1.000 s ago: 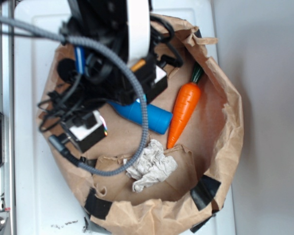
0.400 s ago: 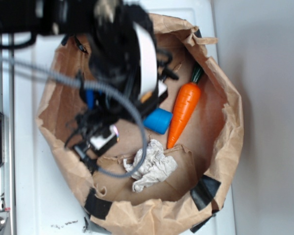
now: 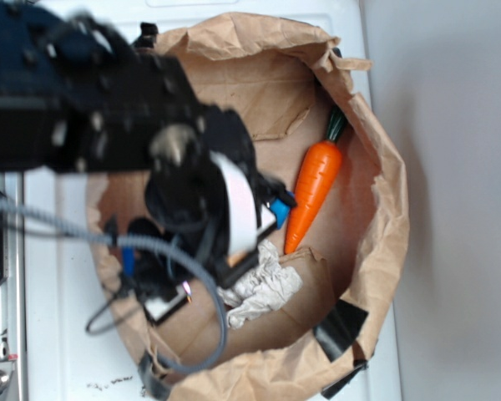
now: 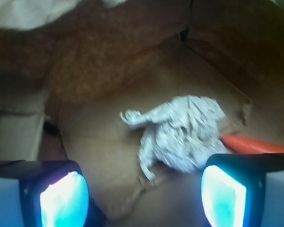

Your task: Grab the white paper.

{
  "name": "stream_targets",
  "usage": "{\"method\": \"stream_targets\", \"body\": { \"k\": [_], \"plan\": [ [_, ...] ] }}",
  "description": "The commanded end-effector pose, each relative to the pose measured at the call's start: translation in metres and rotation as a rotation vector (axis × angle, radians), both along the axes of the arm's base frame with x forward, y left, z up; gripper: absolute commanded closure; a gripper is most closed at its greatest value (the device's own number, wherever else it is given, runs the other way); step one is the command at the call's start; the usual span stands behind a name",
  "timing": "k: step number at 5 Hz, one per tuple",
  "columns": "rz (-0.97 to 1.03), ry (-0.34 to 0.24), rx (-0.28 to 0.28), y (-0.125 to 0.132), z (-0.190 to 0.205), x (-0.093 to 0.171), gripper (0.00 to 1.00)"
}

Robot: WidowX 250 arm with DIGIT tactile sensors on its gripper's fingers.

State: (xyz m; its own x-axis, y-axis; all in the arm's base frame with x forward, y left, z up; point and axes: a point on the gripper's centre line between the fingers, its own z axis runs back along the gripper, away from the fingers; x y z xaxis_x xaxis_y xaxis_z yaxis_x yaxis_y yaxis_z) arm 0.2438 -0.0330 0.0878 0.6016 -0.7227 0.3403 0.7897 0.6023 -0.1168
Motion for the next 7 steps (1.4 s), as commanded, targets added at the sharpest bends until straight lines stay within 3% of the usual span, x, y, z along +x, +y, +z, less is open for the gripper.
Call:
{"method": "stream_targets", "body": {
  "k": [1,2,4,5,6,7],
  "plan": [
    [0.036,-0.002,0.032,-0.030,0.010,0.024,0.00],
    [0.053,0.008,0.047,-0.032,0.002,0.031,0.00],
    [-0.007,0.030,0.113,-0.038,-0.035,0.014,0.00],
    [0.027,0.012,0.146,-0.034,-0.056,0.012,0.00],
    [0.057,0.004,0.141,-0.026,-0.063,0.013,1.00],
    [0.068,-0.006,0.121,-0.019,-0.057,0.019,1.00]
  ]
}}
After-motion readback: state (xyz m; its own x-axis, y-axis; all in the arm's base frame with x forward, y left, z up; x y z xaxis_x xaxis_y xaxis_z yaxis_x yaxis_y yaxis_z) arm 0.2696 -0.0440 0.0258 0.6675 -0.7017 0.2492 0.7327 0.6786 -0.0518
